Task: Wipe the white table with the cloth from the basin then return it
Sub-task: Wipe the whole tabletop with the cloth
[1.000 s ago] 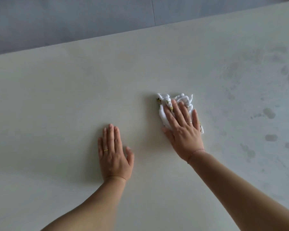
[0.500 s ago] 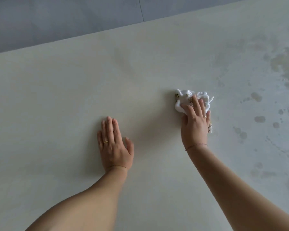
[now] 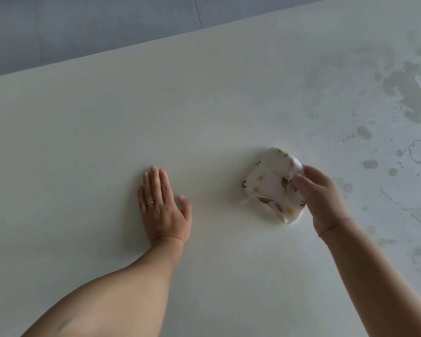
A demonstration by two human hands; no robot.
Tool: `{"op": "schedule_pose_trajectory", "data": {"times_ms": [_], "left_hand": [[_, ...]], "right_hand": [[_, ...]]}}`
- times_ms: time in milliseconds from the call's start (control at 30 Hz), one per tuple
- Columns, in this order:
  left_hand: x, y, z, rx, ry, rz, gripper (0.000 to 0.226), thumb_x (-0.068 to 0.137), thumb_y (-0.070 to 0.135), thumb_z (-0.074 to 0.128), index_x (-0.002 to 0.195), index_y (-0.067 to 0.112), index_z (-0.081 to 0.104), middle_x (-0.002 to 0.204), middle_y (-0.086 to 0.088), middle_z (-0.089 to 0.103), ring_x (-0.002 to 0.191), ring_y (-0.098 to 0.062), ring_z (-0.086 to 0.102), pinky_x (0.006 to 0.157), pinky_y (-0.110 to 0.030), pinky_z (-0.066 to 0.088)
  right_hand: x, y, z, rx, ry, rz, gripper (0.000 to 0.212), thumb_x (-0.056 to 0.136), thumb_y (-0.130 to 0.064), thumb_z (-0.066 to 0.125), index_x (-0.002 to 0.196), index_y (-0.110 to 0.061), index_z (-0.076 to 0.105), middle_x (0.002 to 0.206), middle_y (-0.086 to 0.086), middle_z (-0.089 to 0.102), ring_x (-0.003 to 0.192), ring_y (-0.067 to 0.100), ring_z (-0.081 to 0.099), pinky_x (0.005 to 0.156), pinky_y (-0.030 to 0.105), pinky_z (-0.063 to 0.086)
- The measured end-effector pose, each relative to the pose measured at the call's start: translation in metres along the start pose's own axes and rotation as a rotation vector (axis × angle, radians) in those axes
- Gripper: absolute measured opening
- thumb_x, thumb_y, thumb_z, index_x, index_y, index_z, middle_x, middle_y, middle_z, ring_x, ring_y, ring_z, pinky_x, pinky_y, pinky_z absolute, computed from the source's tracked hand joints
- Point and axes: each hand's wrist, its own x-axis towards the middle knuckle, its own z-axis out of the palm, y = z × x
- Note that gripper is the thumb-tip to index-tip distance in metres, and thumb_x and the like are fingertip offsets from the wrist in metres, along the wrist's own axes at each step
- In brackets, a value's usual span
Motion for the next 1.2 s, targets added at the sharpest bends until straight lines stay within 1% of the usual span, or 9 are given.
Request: {"op": "schedule_pose_trajectory", "data": {"times_ms": [67, 133, 233, 333, 400, 533, 767, 1067, 1200], "left_hand": [[0.000, 0.000, -0.001, -0.002, -0.004, -0.004, 0.066, 0.084, 0.028, 0.035, 0.143, -0.002, 0.035, 0.153, -0.018, 0.029, 0.142, -0.035, 0.026, 0.115, -0.048, 0.019], [0.000, 0.001, -0.001, -0.002, -0.004, -0.005, 0.066, 0.084, 0.028, 0.034, 0.143, -0.002, 0.035, 0.153, -0.018, 0.029, 0.142, -0.035, 0.026, 0.115, -0.049, 0.020], [0.000, 0.001, 0.001, -0.002, 0.019, -0.003, 0.066, 0.083, 0.028, 0.035, 0.142, -0.002, 0.036, 0.152, -0.018, 0.030, 0.141, -0.035, 0.027, 0.115, -0.050, 0.021], [-0.001, -0.002, 0.005, -0.001, 0.056, 0.008, 0.066, 0.083, 0.027, 0.037, 0.142, -0.002, 0.037, 0.152, -0.018, 0.030, 0.141, -0.035, 0.027, 0.116, -0.048, 0.019], [-0.001, -0.003, 0.007, 0.001, 0.071, 0.008, 0.066, 0.083, 0.027, 0.037, 0.142, -0.001, 0.036, 0.153, -0.017, 0.030, 0.141, -0.034, 0.027, 0.116, -0.047, 0.019], [0.000, -0.003, 0.007, 0.007, 0.070, -0.006, 0.065, 0.084, 0.029, 0.035, 0.143, 0.000, 0.035, 0.153, -0.015, 0.029, 0.142, -0.032, 0.025, 0.116, -0.046, 0.019], [-0.001, 0.001, 0.006, 0.048, 0.099, -0.036, 0.064, 0.084, 0.029, 0.033, 0.139, -0.002, 0.041, 0.150, -0.018, 0.034, 0.139, -0.034, 0.031, 0.112, -0.051, 0.024], [0.094, 0.160, 0.012, -0.073, 0.077, -0.068, 0.064, 0.091, 0.038, 0.026, 0.147, 0.007, 0.028, 0.157, -0.010, 0.022, 0.145, -0.026, 0.018, 0.118, -0.042, 0.008], [0.111, 0.178, 0.033, -0.019, 0.031, -0.122, 0.065, 0.093, 0.043, 0.025, 0.149, 0.009, 0.025, 0.158, -0.008, 0.018, 0.146, -0.025, 0.014, 0.118, -0.041, 0.007]], "right_hand": [[0.002, 0.007, 0.002, -0.383, 0.285, -0.202, 0.029, 0.089, -0.007, 0.053, 0.117, -0.010, 0.060, 0.116, 0.011, 0.058, 0.105, 0.027, 0.055, 0.089, 0.030, 0.040], [-0.003, 0.012, 0.014, -0.539, 0.386, -0.494, 0.032, 0.081, 0.002, 0.056, 0.111, -0.006, 0.063, 0.120, 0.017, 0.055, 0.109, 0.036, 0.052, 0.096, 0.035, 0.037], [-0.005, 0.029, 0.037, -0.818, 0.148, -0.687, 0.041, 0.083, -0.002, 0.056, 0.123, -0.011, 0.060, 0.140, 0.017, 0.046, 0.130, 0.038, 0.040, 0.112, 0.037, 0.017], [0.016, 0.049, 0.032, -1.121, -0.007, -0.661, 0.052, 0.097, -0.044, 0.029, 0.148, -0.033, 0.021, 0.158, -0.006, -0.002, 0.147, 0.021, -0.005, 0.116, 0.047, -0.013], [0.036, 0.053, 0.022, -1.165, -0.054, -0.730, 0.058, 0.093, -0.056, 0.015, 0.147, -0.036, 0.011, 0.156, -0.009, -0.004, 0.146, 0.020, -0.008, 0.116, 0.052, -0.008], [0.091, 0.026, 0.012, -1.258, -0.144, -0.974, 0.067, 0.093, -0.058, 0.019, 0.150, -0.024, 0.008, 0.157, -0.006, 0.008, 0.147, 0.023, 0.009, 0.117, 0.051, 0.002], [0.168, -0.041, 0.028, -1.184, 0.000, -0.918, 0.083, 0.087, -0.067, 0.015, 0.152, -0.017, 0.001, 0.160, -0.001, -0.001, 0.147, 0.014, -0.003, 0.118, 0.043, -0.007], [0.213, -0.093, 0.057, -1.201, -0.075, -1.041, 0.075, 0.091, -0.063, 0.021, 0.152, -0.023, 0.002, 0.160, -0.009, -0.001, 0.146, 0.014, -0.006, 0.116, 0.052, -0.009], [0.232, -0.110, 0.071, -1.201, -0.073, -1.079, 0.073, 0.090, -0.064, 0.017, 0.151, -0.026, 0.005, 0.159, -0.013, 0.000, 0.147, 0.015, -0.005, 0.114, 0.056, -0.009]]}}
